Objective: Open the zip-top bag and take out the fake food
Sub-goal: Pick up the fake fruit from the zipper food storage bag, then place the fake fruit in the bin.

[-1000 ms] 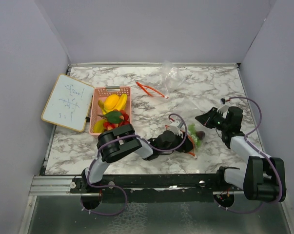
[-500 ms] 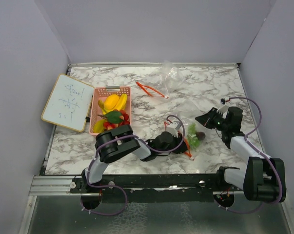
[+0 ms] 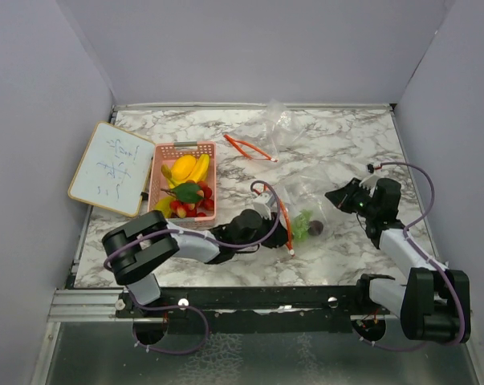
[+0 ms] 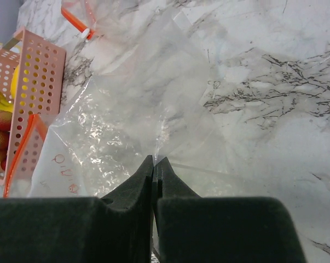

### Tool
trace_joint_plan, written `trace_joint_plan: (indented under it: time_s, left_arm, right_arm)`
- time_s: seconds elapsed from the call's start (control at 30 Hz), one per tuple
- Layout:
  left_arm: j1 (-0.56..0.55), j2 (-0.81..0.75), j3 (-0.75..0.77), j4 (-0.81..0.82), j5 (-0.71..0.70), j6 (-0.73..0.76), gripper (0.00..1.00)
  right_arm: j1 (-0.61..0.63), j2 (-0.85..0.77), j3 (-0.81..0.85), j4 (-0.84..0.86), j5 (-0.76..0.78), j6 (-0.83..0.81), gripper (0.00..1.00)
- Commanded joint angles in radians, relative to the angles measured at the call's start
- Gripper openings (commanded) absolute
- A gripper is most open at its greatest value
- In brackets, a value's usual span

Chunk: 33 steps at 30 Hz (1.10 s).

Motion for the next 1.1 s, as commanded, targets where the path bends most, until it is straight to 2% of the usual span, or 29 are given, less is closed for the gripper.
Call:
trace_joint_plan:
  time_s: [0.0, 0.37, 0.6, 0.8, 1.07]
  left_arm:
    - [0.064, -0.139, -0.079, -0.11, -0.016, 0.025, 0.2]
    - [0.219, -0.539, -0.151, -0.497, -0.088, 0.13, 0.22]
    - [0.292, -0.711, -0.055, -0.744, -0.153, 0.205, 0.22]
    - [0.369, -0.725, 0.094, -0.912, -0.328, 0.301, 0.23]
    - [0.624, -0.587, 0.271, -0.848, -0.221, 0.388, 0.23]
  right_arm:
    - [-0.006, -0.027, -0.013, 0.005, 0.075, -0.017, 0.02]
    - [-0.006, -0.036, -0.008, -0.005, 0.105, -0.019, 0.02]
    - [-0.006, -0.026, -0.009, -0.002, 0.092, -0.021, 0.02]
    - [-0.006, -0.022, -0.011, 0.002, 0.081, -0.021, 0.02]
    - [-0.006, -0.008, -0.014, 0.008, 0.07, -0.024, 0.02]
